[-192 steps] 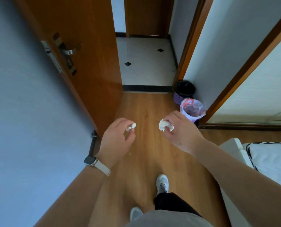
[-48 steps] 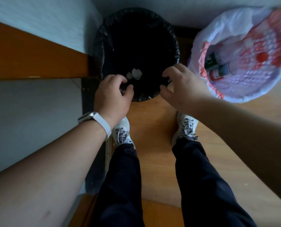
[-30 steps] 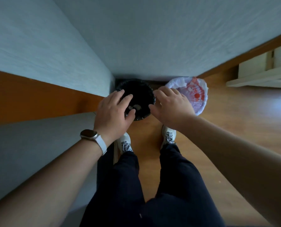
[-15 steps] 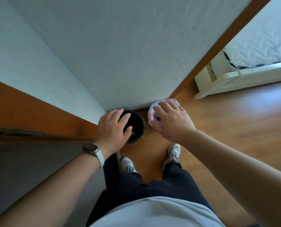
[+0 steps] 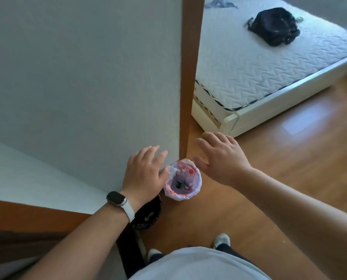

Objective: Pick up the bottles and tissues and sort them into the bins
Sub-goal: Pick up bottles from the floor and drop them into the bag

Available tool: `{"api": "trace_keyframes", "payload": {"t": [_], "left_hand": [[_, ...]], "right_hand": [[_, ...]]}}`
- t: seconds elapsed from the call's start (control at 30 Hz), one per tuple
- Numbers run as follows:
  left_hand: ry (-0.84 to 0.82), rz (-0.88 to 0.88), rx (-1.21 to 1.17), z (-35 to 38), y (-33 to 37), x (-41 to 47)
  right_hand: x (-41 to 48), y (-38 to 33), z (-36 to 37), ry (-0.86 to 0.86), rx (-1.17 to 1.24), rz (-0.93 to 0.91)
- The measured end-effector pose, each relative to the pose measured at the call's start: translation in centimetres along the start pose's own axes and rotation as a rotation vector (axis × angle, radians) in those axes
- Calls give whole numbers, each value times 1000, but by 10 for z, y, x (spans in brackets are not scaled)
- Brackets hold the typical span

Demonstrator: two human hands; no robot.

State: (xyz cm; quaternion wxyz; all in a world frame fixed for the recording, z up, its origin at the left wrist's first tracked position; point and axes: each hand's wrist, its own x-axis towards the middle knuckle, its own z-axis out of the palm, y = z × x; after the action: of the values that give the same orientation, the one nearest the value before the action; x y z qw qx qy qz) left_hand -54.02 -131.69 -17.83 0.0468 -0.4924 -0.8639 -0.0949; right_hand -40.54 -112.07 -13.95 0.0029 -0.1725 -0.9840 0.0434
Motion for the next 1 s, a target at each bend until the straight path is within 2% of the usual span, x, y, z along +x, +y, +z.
{"api": "trace_keyframes", "payload": {"t": [0.43,0.6,0.77,1.0], "left_hand": [[98,348,-20,2,199,140],[79,459,-33,7,265,184],[109,625,-24,16,311,227],[147,766,-67,45,340,302]], "right_hand": [[-91,203,-42,163,22,251],[-128,260,-55,247,24,371],[-147,299,-60,324,5,466],[-126,344,-65,334,-7,610]]}}
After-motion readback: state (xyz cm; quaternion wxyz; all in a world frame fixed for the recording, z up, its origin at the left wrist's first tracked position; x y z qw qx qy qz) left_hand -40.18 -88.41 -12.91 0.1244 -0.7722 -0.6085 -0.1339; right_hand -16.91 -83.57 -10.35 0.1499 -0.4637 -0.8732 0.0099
